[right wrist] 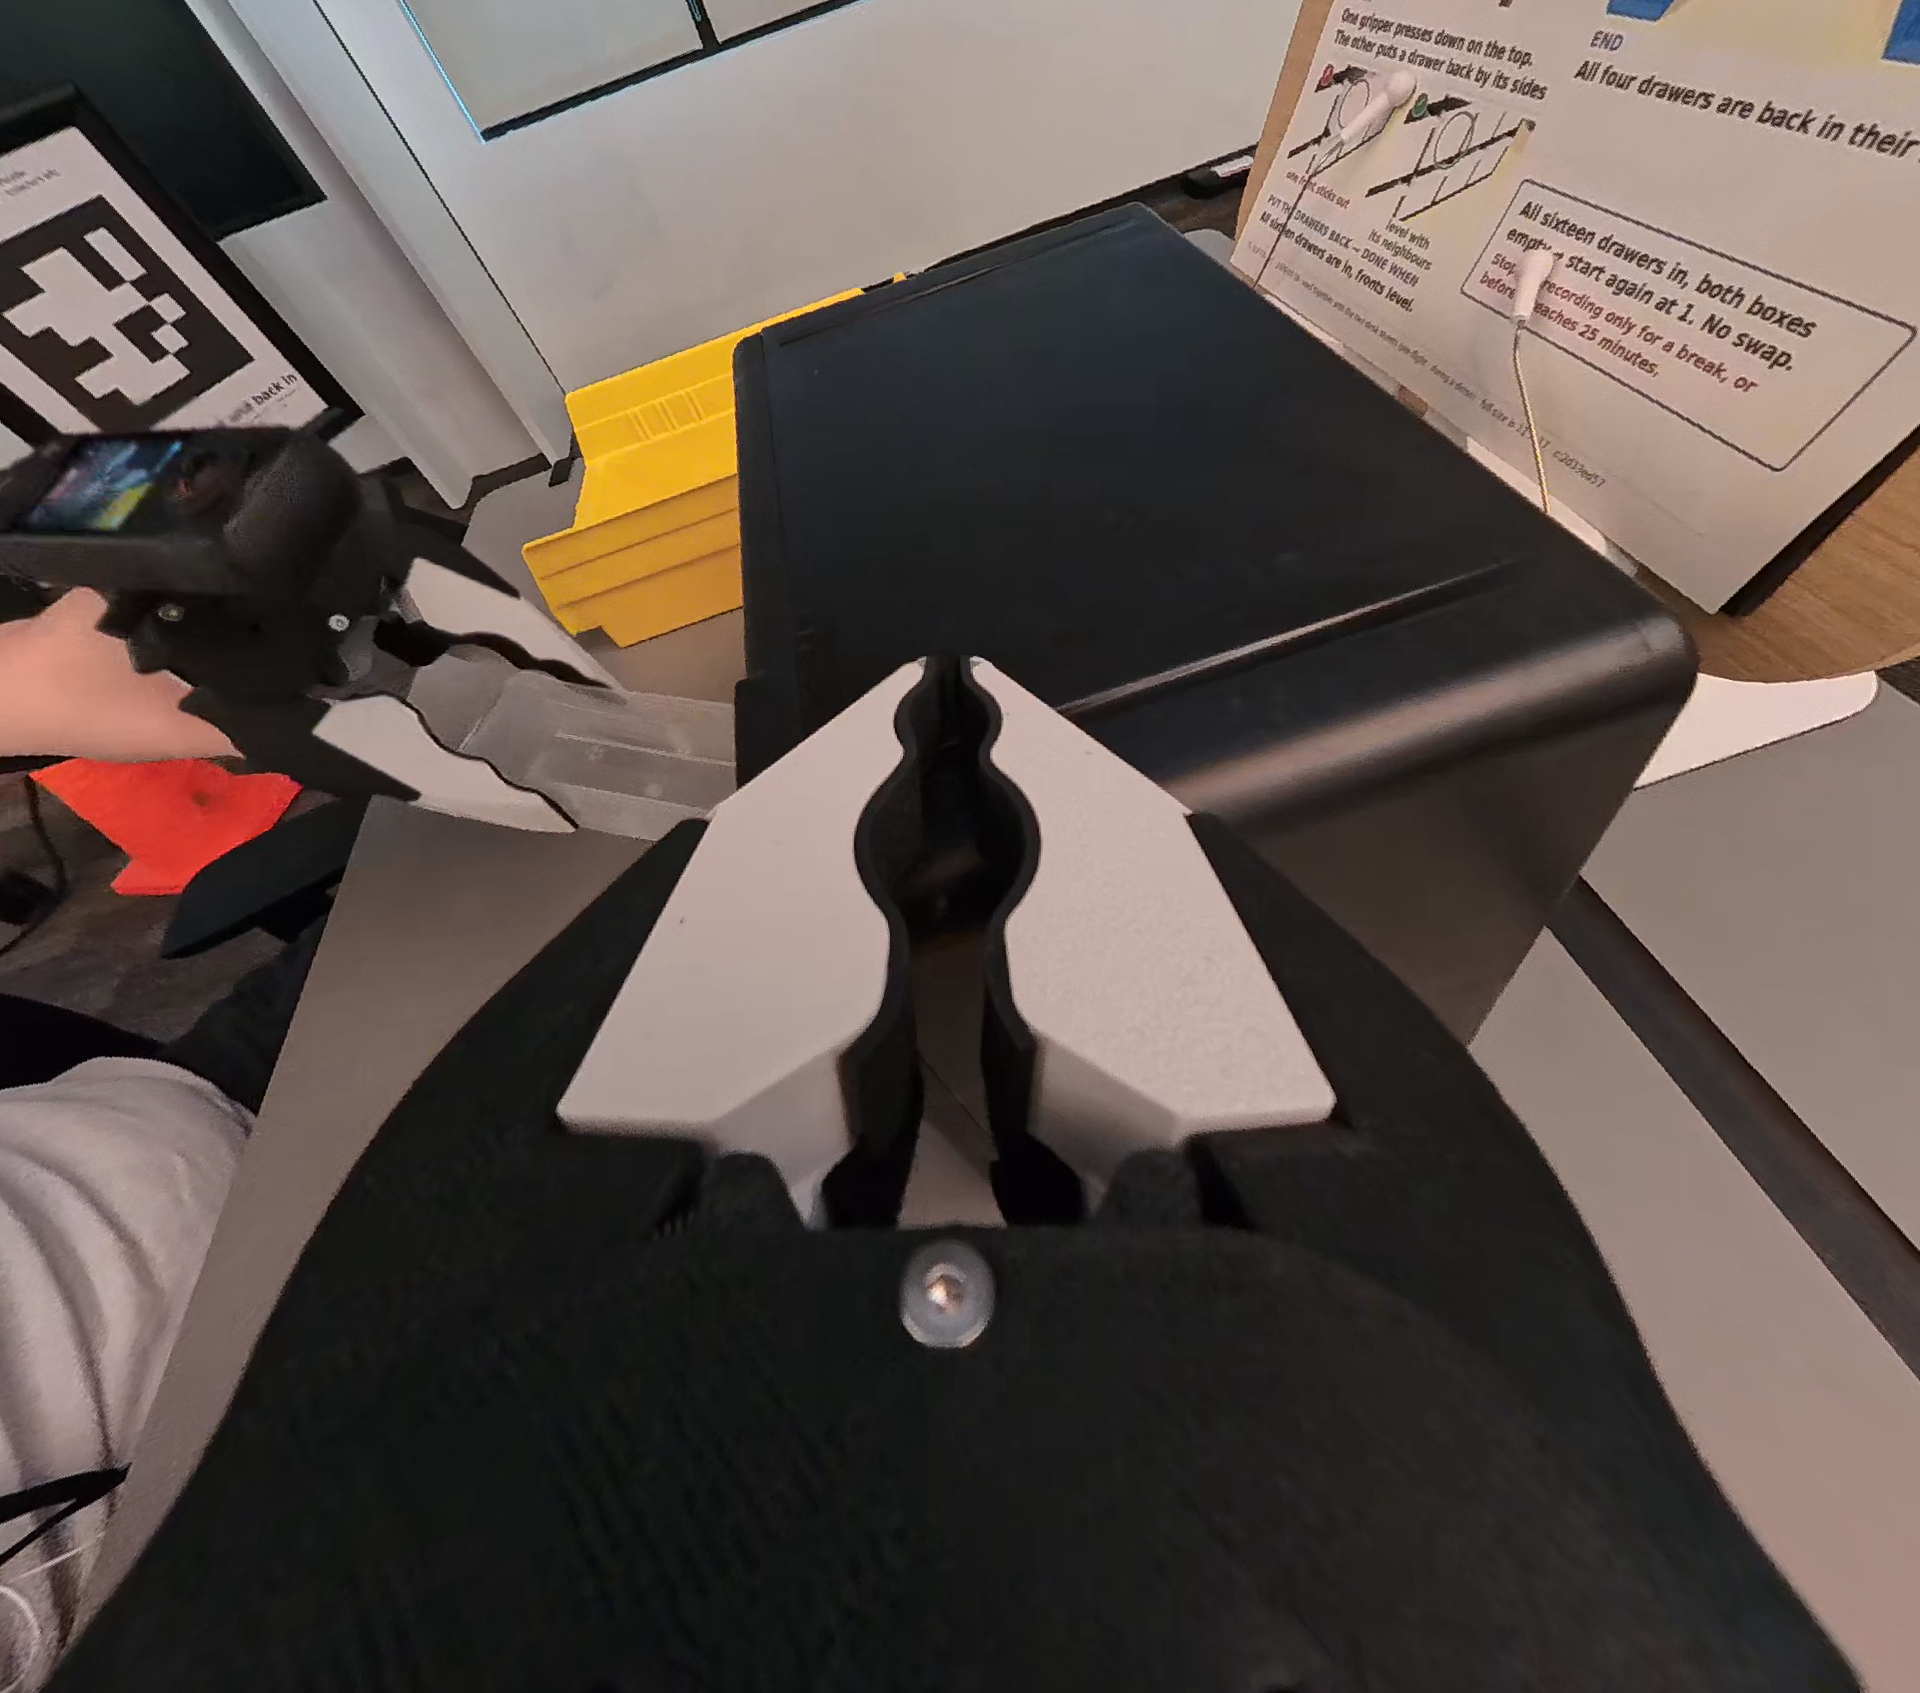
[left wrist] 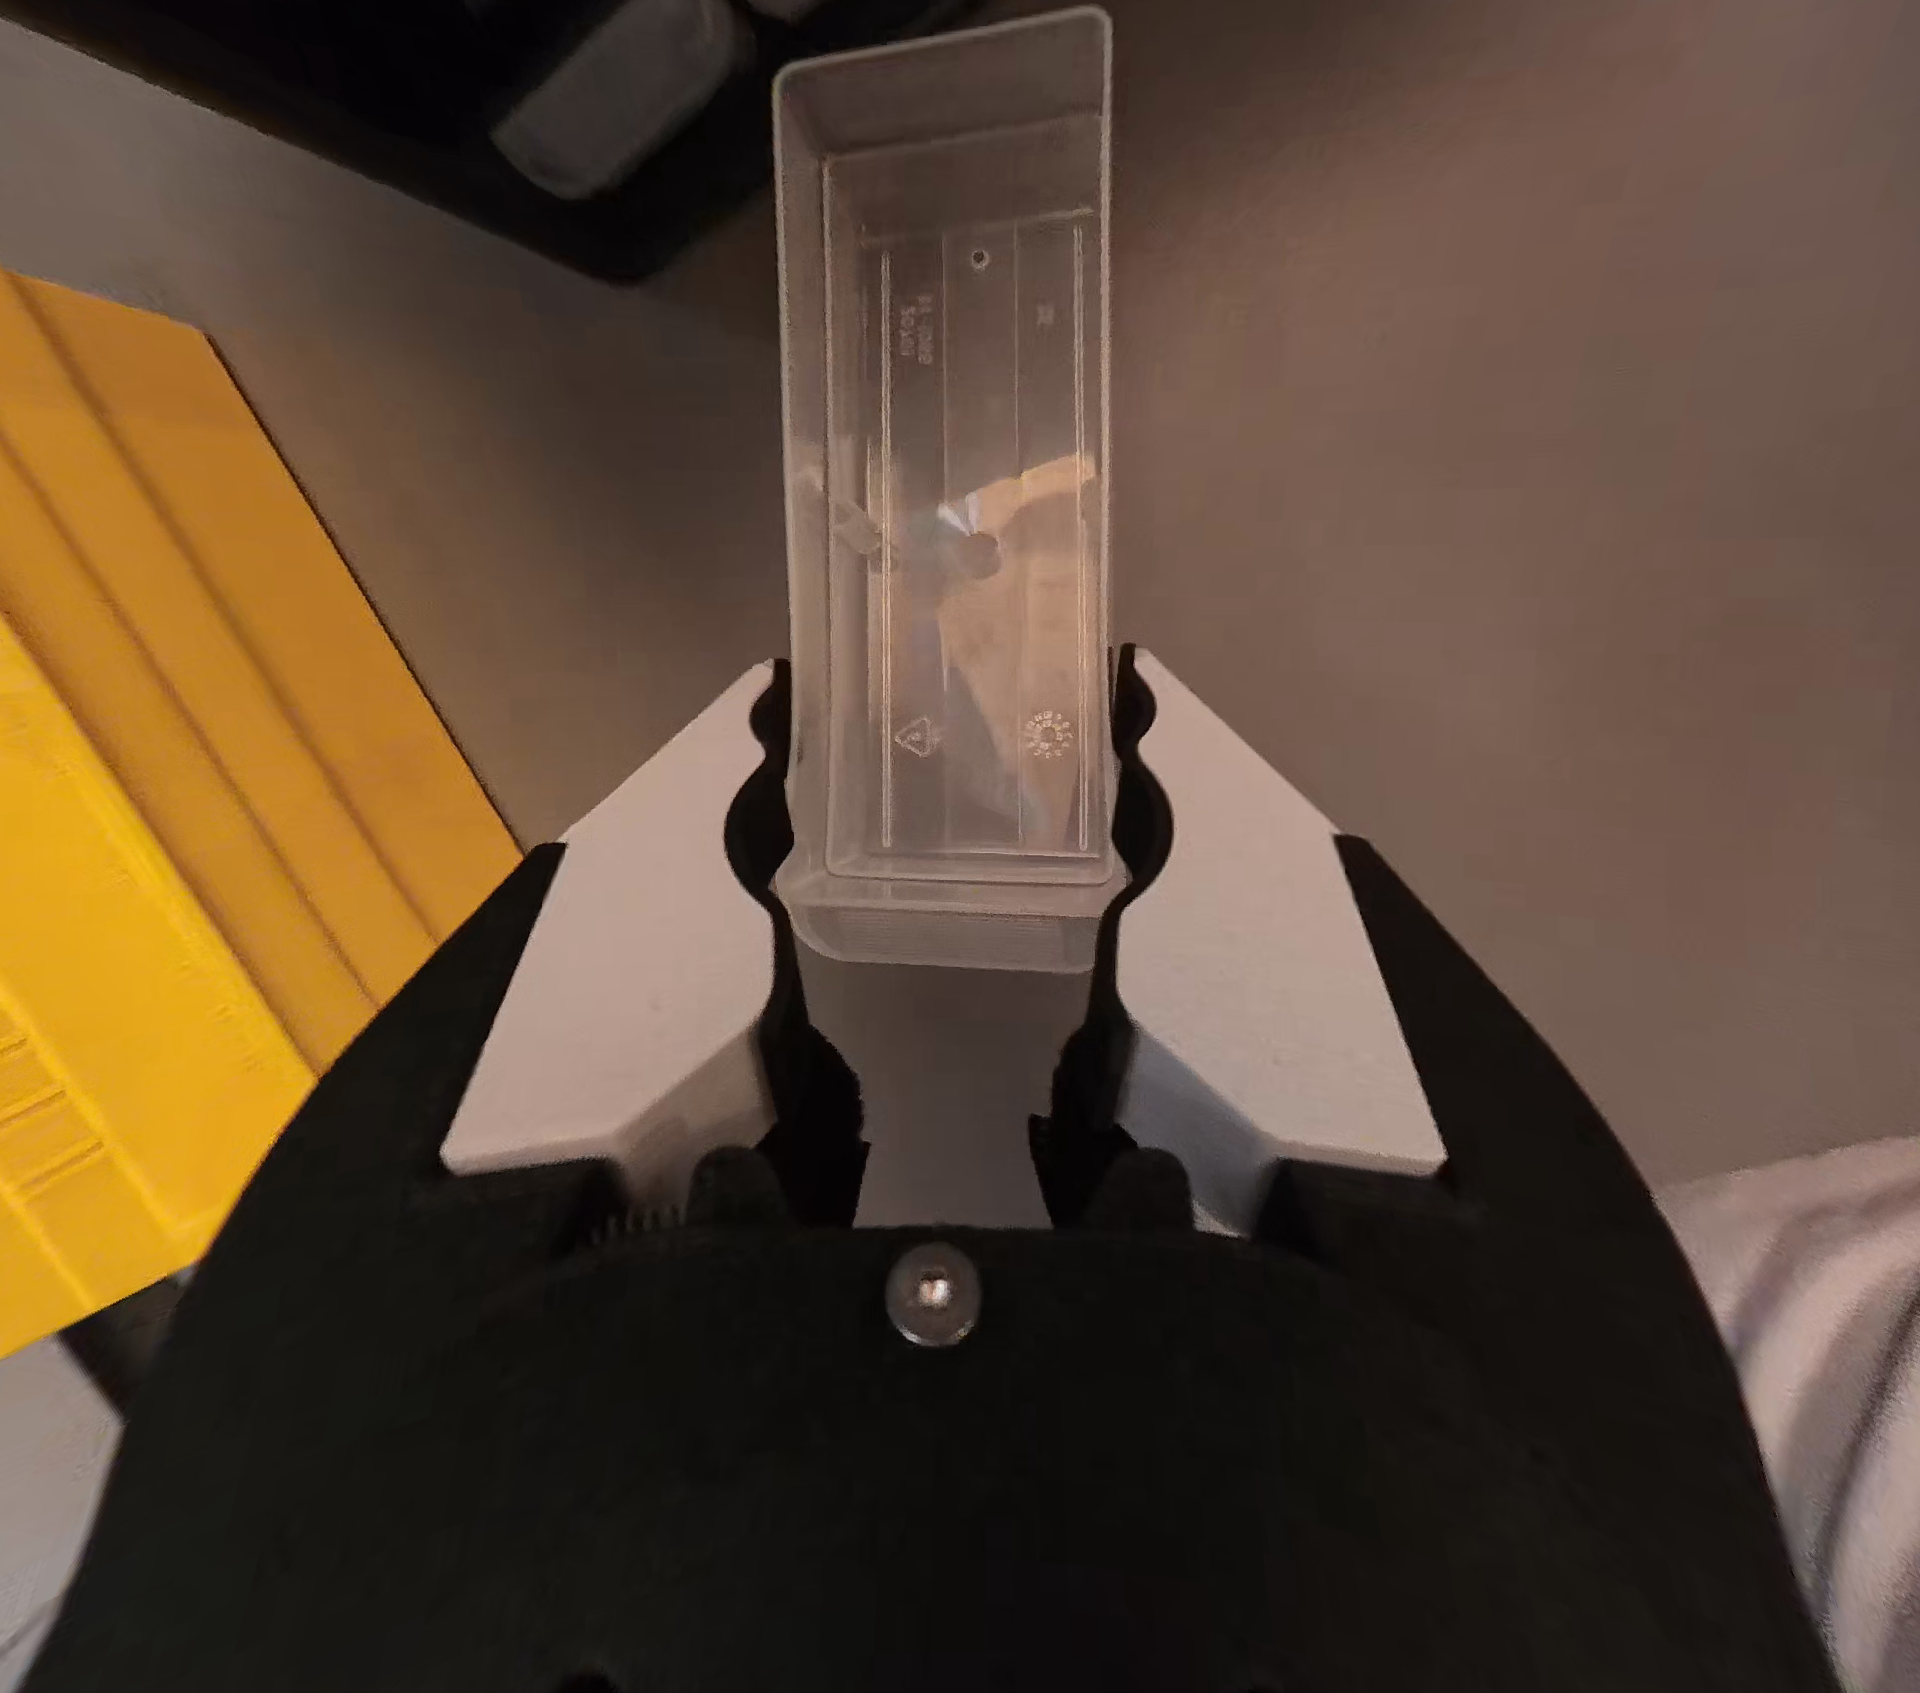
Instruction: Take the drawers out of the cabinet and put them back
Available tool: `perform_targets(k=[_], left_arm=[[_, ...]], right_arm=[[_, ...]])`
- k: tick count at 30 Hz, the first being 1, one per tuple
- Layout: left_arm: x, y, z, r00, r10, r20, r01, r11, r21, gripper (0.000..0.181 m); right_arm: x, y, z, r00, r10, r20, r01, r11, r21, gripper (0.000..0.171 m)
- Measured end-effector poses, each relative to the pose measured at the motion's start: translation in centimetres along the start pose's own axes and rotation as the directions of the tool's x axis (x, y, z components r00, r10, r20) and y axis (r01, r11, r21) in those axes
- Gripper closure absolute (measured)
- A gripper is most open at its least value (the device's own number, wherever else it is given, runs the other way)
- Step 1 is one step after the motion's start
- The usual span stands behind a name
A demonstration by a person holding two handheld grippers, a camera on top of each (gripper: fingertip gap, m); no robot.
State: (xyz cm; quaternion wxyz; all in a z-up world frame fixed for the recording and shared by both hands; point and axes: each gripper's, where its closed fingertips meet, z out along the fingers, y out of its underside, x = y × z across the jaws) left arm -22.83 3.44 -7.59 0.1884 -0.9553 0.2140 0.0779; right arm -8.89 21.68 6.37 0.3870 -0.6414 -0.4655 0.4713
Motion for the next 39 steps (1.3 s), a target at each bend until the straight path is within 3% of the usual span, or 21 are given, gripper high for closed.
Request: perform_targets(k=[7, 21, 39], left_arm=[[-0.6, -2.8, 0.2, 0.986, -0.165, 0.017, 0.163, 0.982, 0.094, 0.121], [-0.9, -5.1, 0.1, 0.991, -0.128, 0.038, 0.125, 0.990, 0.068, 0.121], [-1.3, -7.0, 0.7, 0.970, -0.240, 0.024, 0.231, 0.954, 0.190, 0.121]], right_arm=[[0.0, 0.0, 0.0, 1.000, 0.013, 0.023, -0.013, 1.000, 0.012, 0.170], [0.1, -0.1, 0.0, 0.998, 0.033, 0.045, -0.034, 0.999, 0.026, 0.171], [0.1, 0.0, 0.0, 0.998, 0.036, 0.052, -0.038, 0.999, 0.028, 0.171]])
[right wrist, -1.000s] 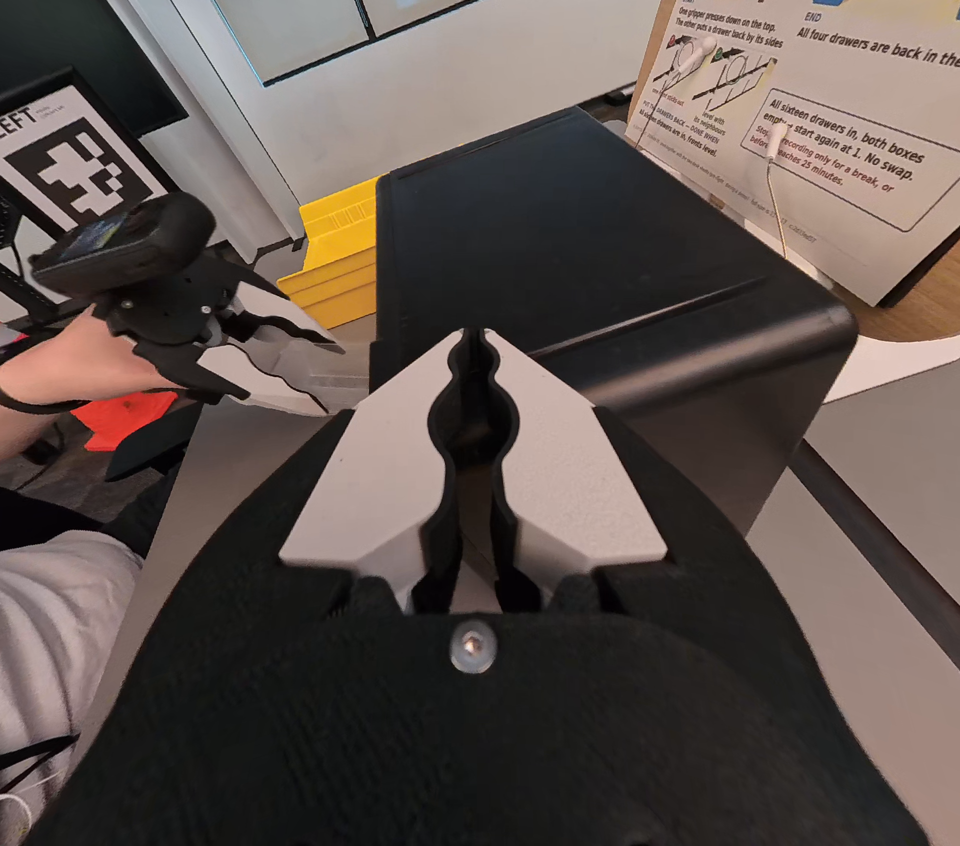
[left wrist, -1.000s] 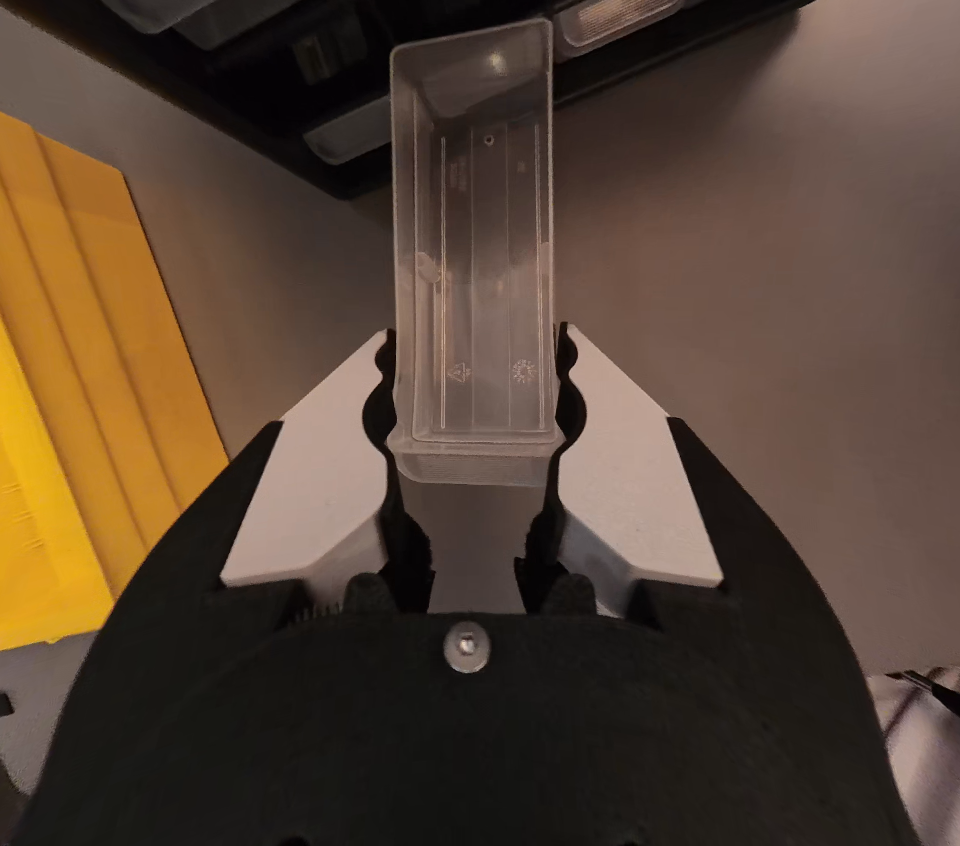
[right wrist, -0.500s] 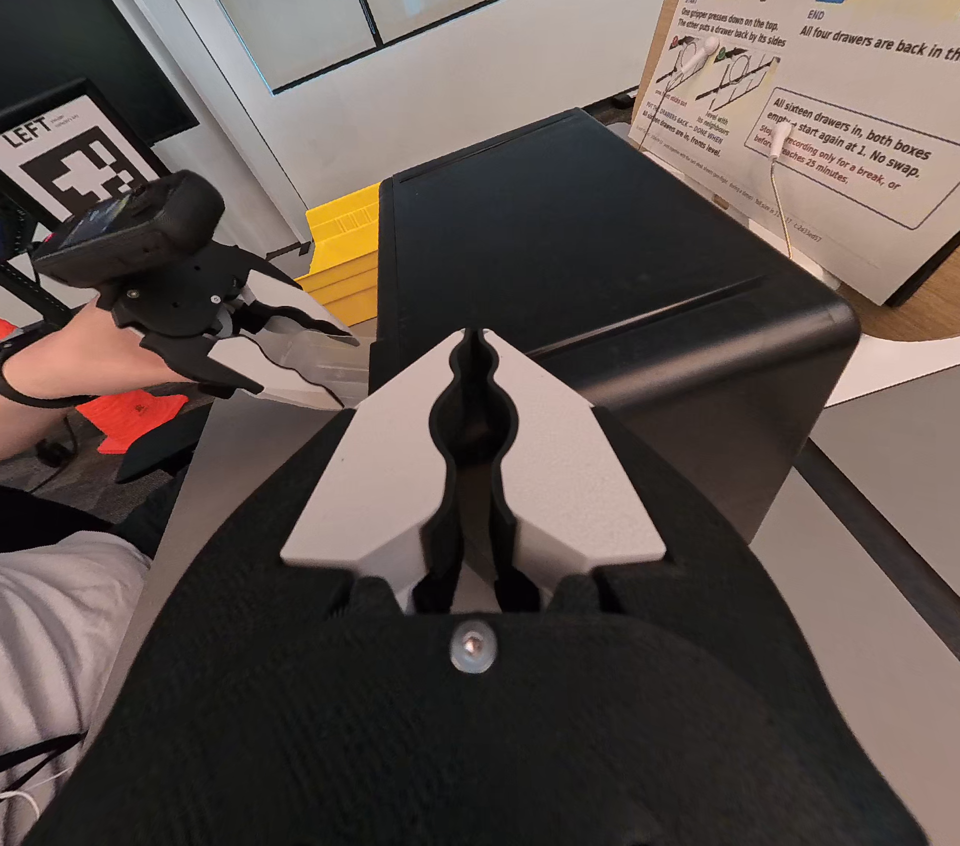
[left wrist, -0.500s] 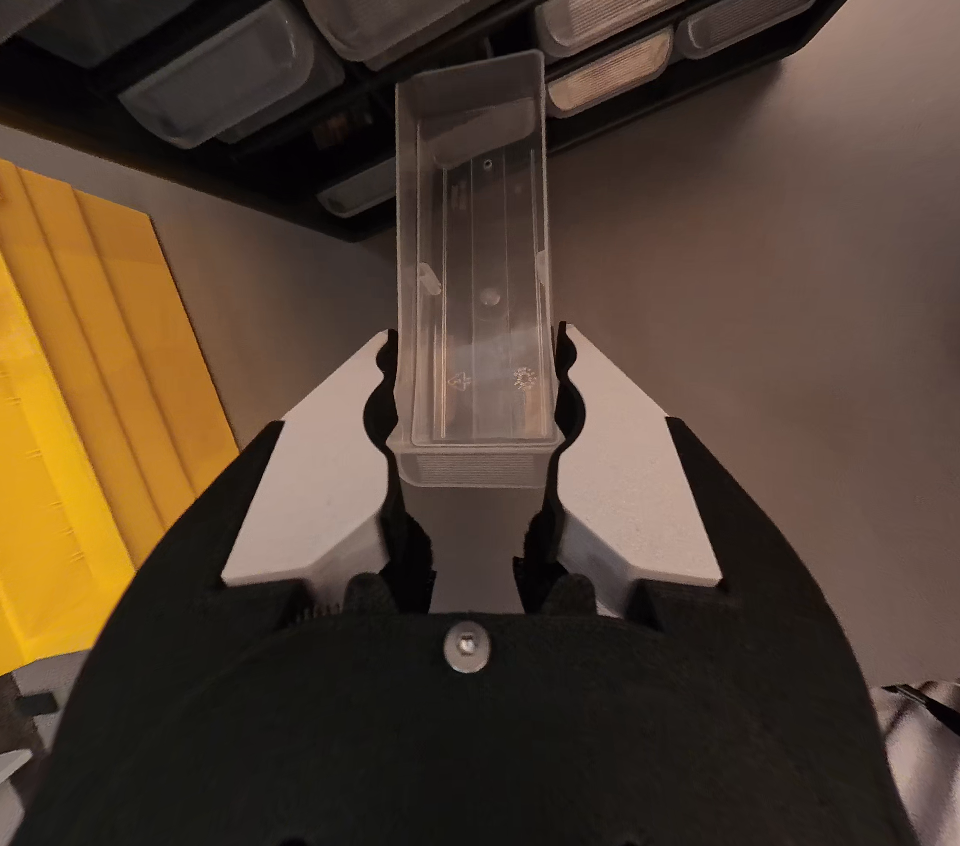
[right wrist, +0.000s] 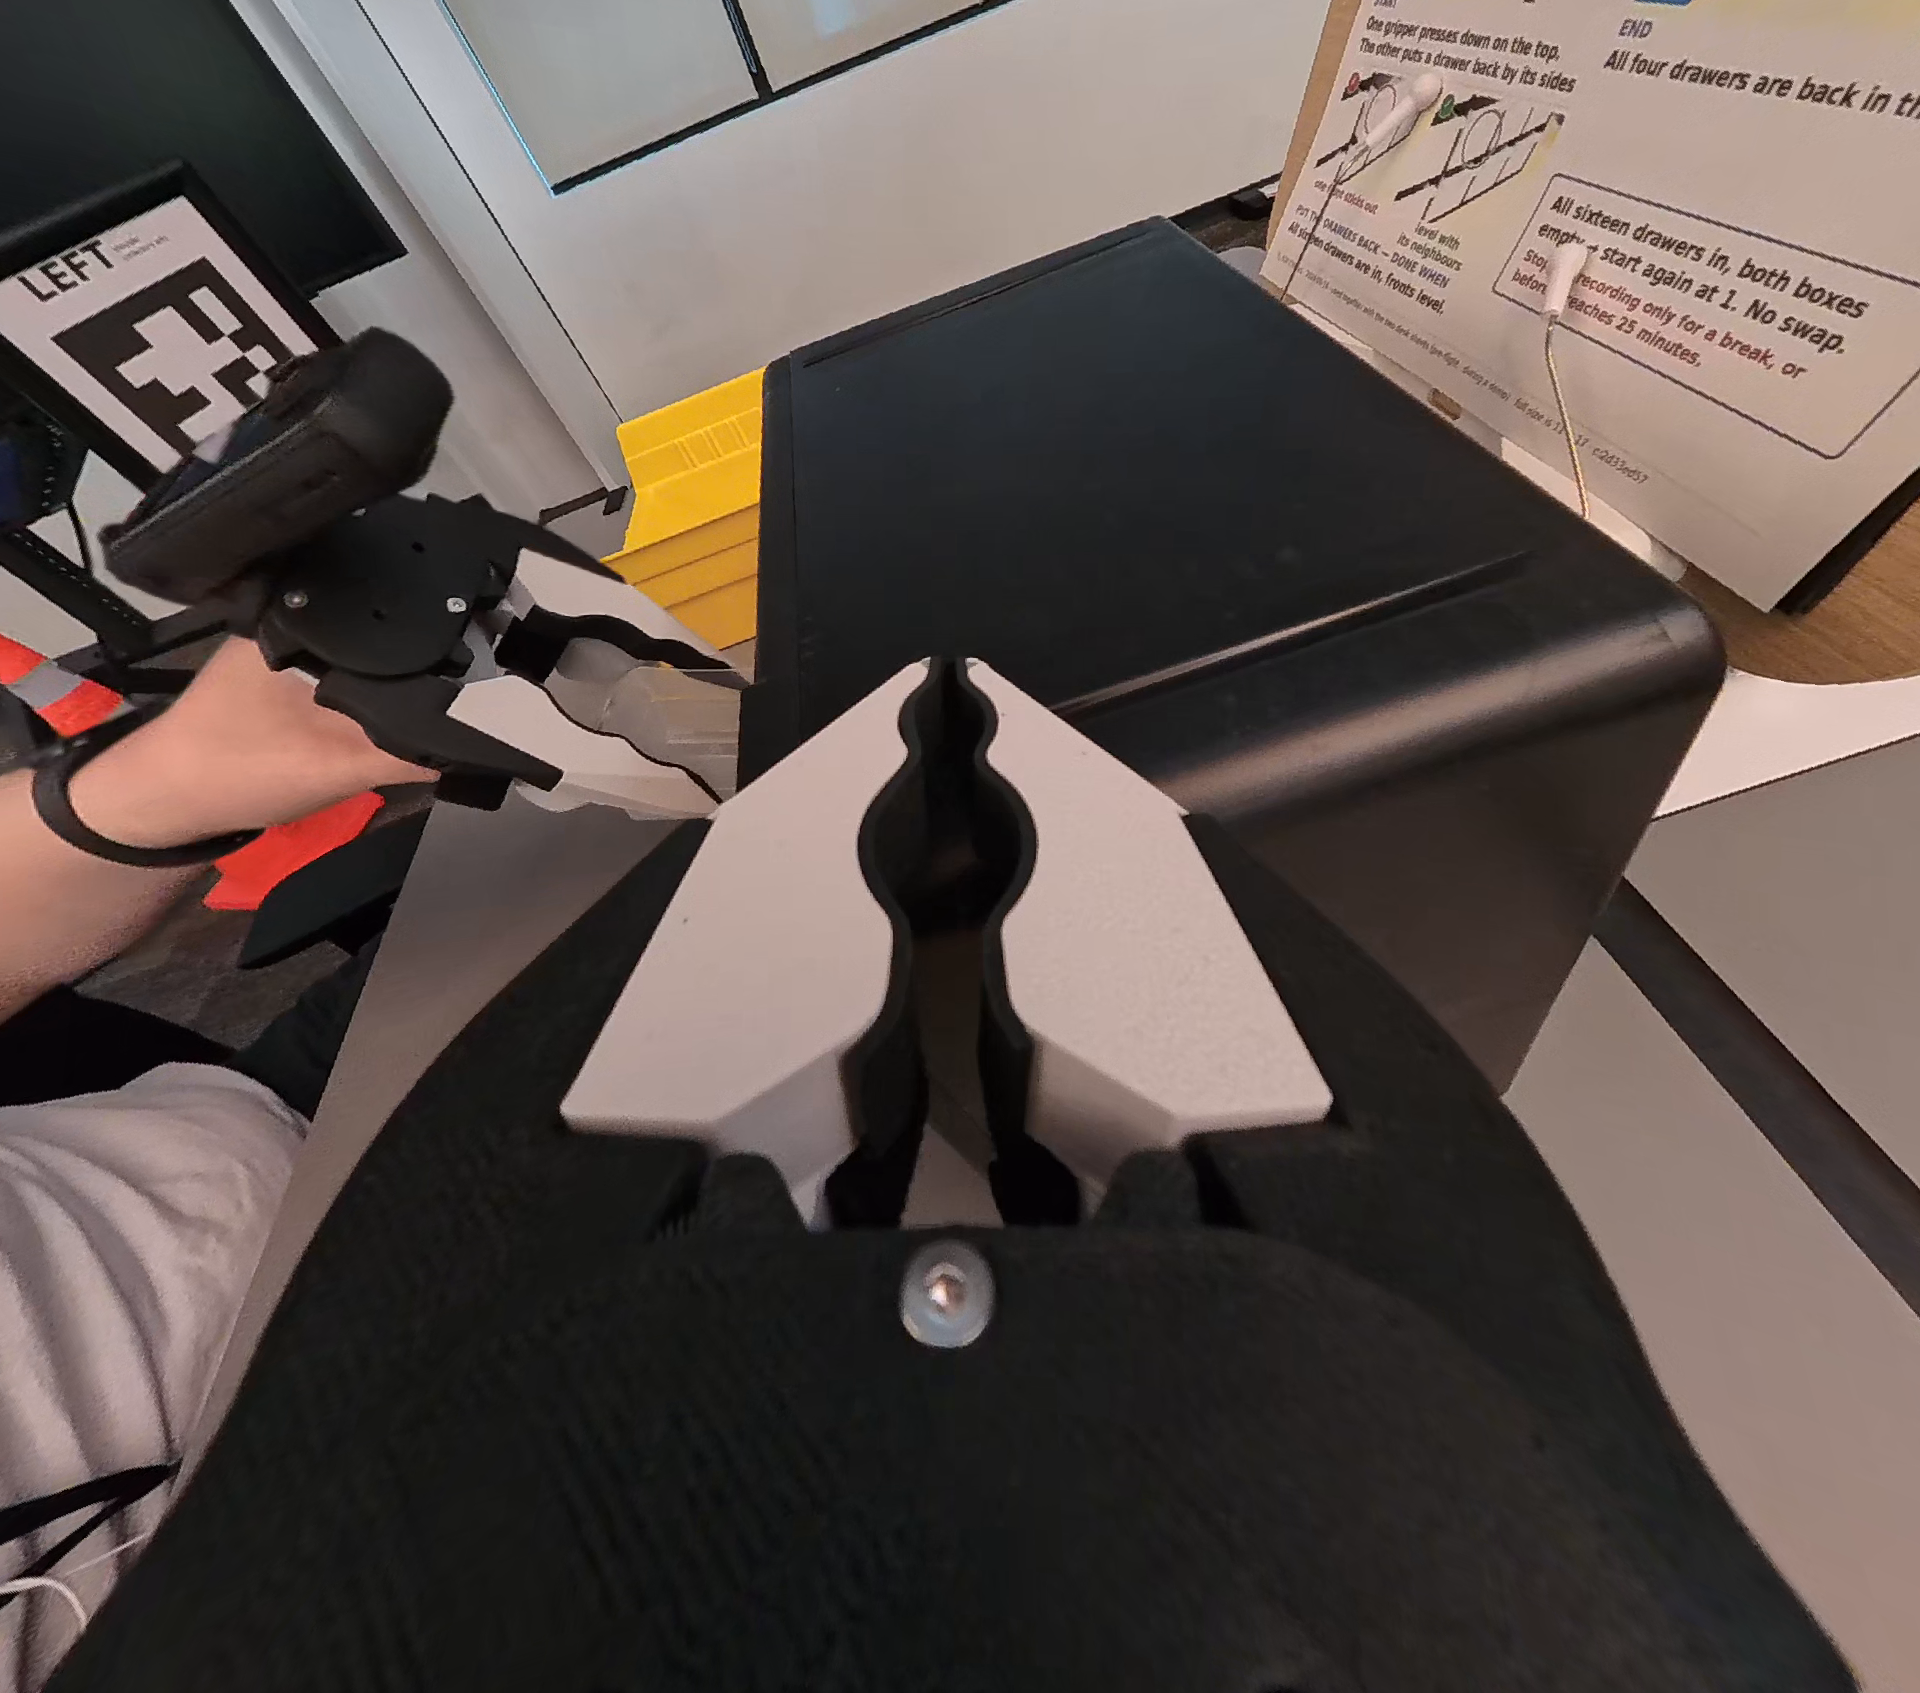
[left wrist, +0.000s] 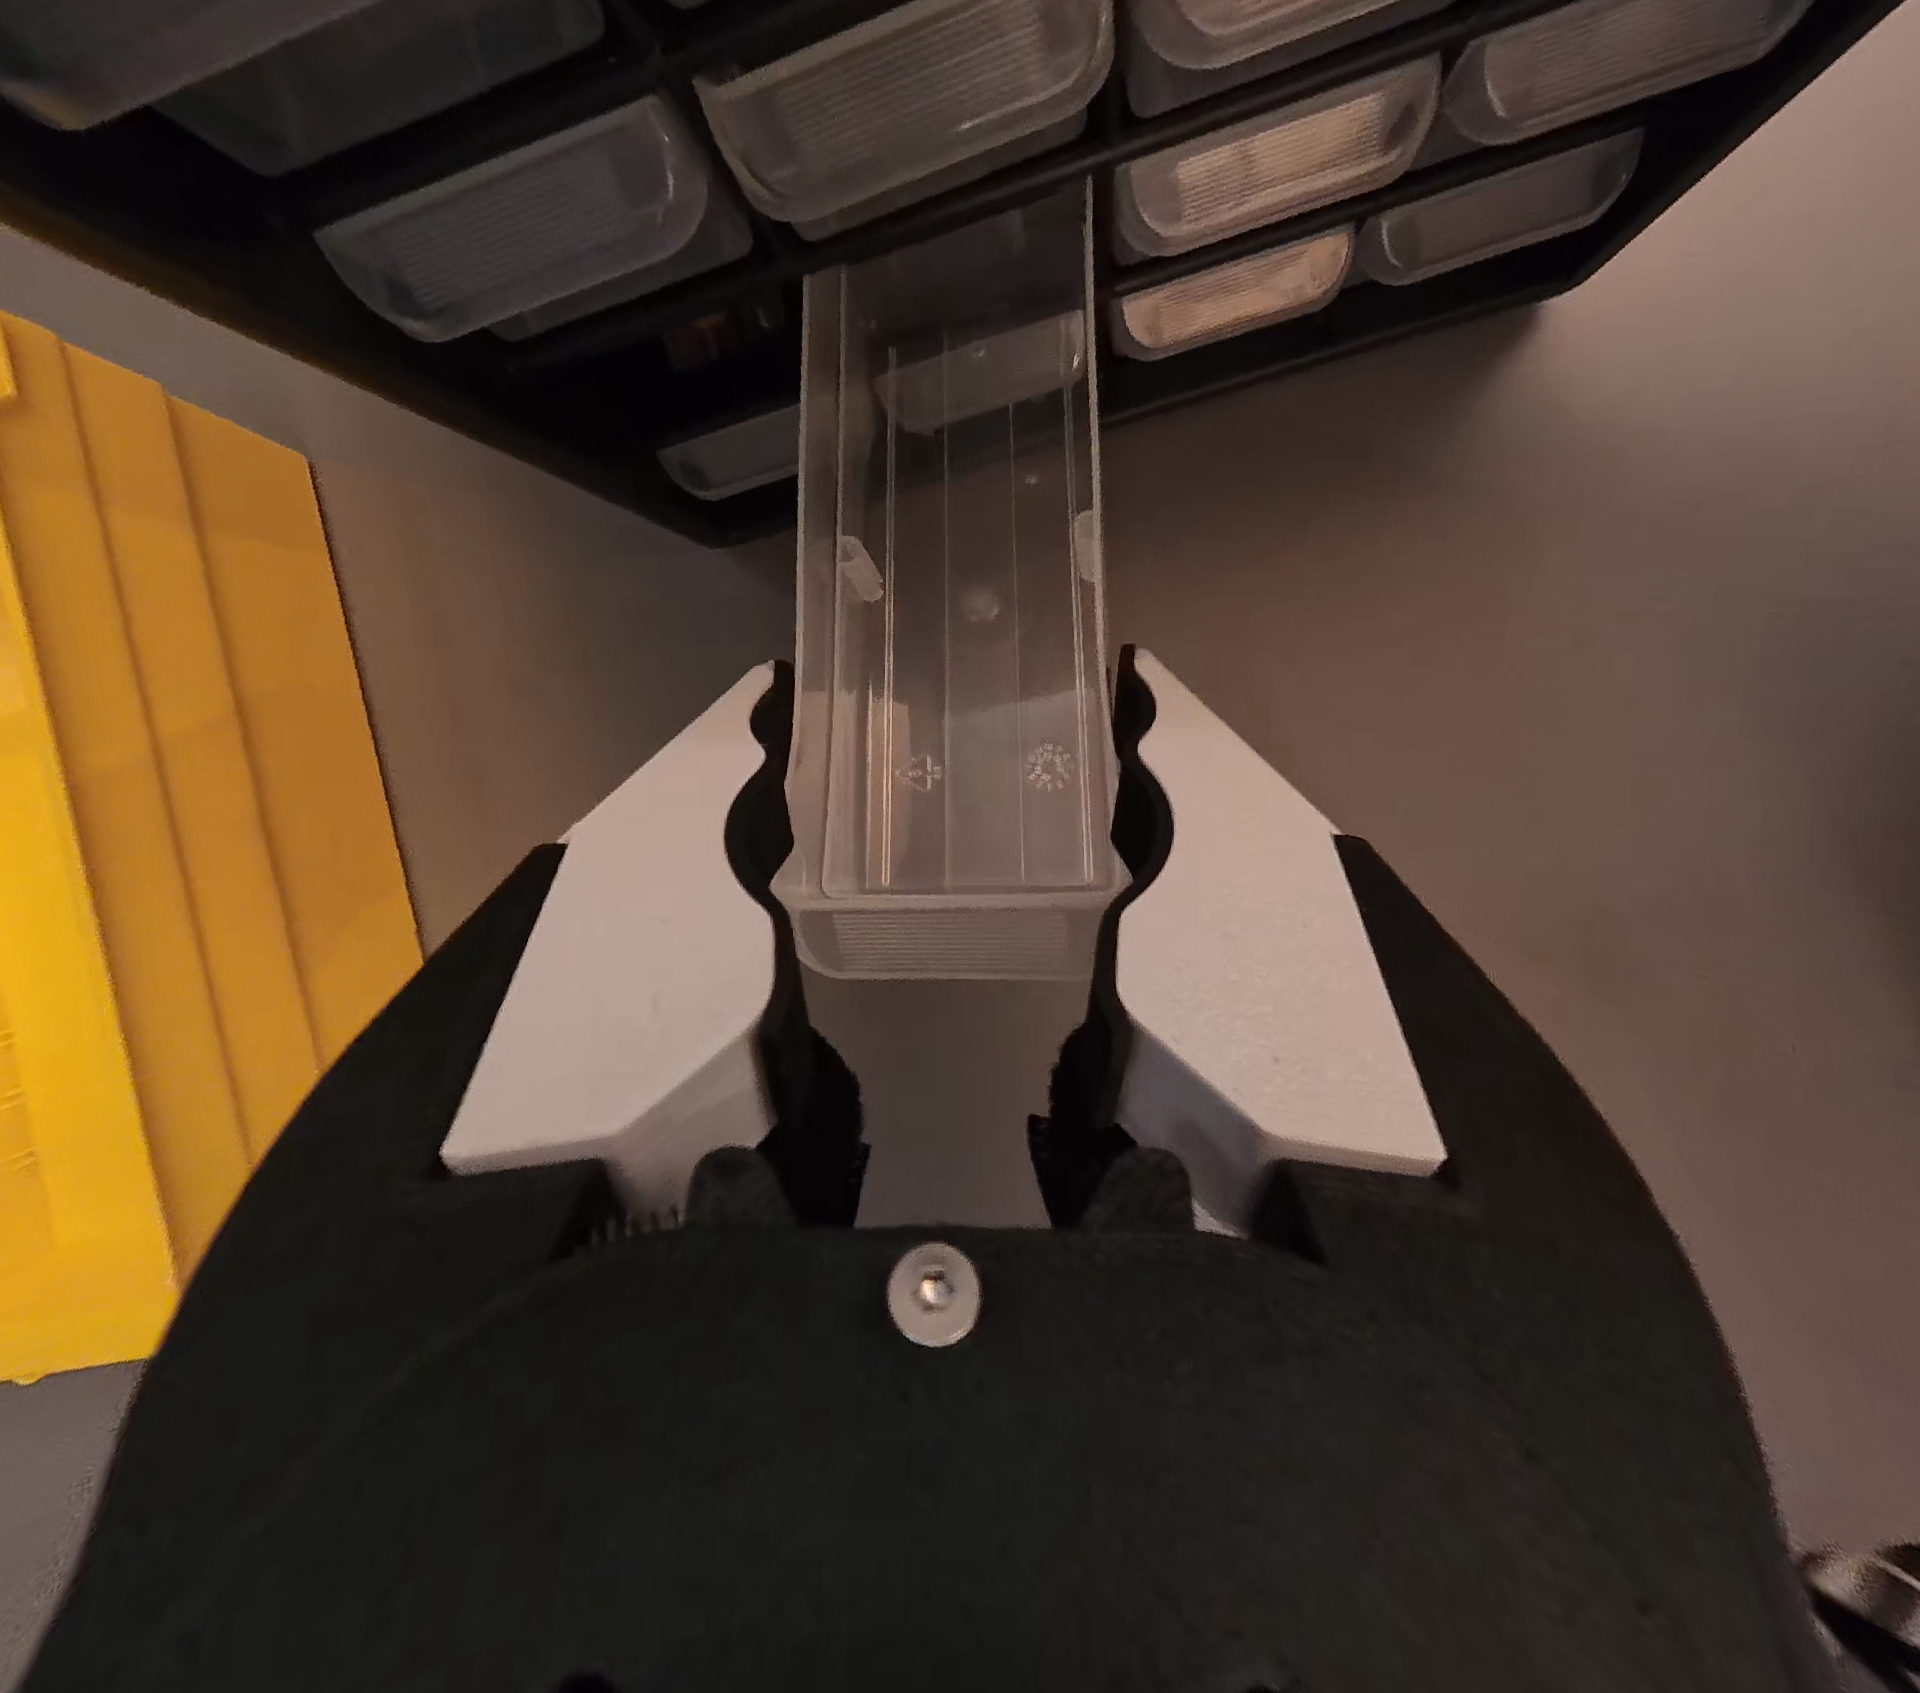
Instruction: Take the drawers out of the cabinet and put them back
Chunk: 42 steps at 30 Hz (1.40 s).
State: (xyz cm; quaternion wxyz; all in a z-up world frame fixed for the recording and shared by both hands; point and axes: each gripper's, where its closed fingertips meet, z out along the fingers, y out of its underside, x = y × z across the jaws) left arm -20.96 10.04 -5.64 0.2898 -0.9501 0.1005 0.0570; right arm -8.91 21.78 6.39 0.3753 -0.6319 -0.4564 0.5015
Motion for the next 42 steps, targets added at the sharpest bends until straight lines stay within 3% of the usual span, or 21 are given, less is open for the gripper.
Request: perform_targets(k=[3, 8, 14, 20, 25, 28, 30, 34, 42], left_arm=[[0.4, -0.3, 0.1, 0.999, -0.027, 0.034, 0.025, 0.998, 0.053, 0.120], [2.0, -1.9, 0.6, 0.993, -0.088, 0.076, 0.064, 0.961, 0.268, 0.118], [2.0, -1.2, 3.1, 0.989, -0.063, 0.136, 0.032, 0.975, 0.218, 0.117], [1.4, -3.4, 3.9, 0.990, -0.117, 0.076, 0.090, 0.951, 0.297, 0.117], [1.8, -2.8, 2.3, 0.991, -0.012, 0.130, -0.040, 0.918, 0.394, 0.093], [2.4, -2.2, 0.0, 0.973, 0.089, 0.211, -0.185, 0.850, 0.493, 0.087], [2.8, -1.5, -1.4, 0.925, 0.193, 0.326, -0.344, 0.790, 0.508, 0.095], [3.5, 0.0, -2.2, 0.748, 0.399, 0.531, -0.640, 0.647, 0.415, 0.116], [2.3, 1.2, -0.3, 0.549, 0.517, 0.657, -0.804, 0.542, 0.246, 0.171]], right_arm=[[0.0, 0.0, 0.0, 1.000, 0.005, 0.007, -0.005, 1.000, 0.003, 0.171], [0.0, 0.0, 0.0, 1.000, 0.006, 0.006, -0.006, 1.000, 0.004, 0.171], [0.0, 0.0, 0.0, 1.000, 0.007, 0.010, -0.008, 1.000, 0.006, 0.171], [0.0, 0.0, 0.0, 1.000, 0.008, 0.014, -0.008, 1.000, 0.007, 0.171], [0.0, 0.0, -0.1, 1.000, 0.014, 0.026, -0.015, 1.000, 0.009, 0.171], [0.0, 0.0, -0.1, 0.999, 0.017, 0.029, -0.018, 1.000, 0.011, 0.171], [0.0, 0.0, -0.1, 0.999, 0.018, 0.029, -0.019, 1.000, 0.013, 0.171], [0.0, 0.0, -0.1, 0.999, 0.024, 0.035, -0.025, 1.000, 0.017, 0.171], [0.0, 0.0, -0.1, 0.999, 0.034, 0.039, -0.035, 0.999, 0.021, 0.171]])
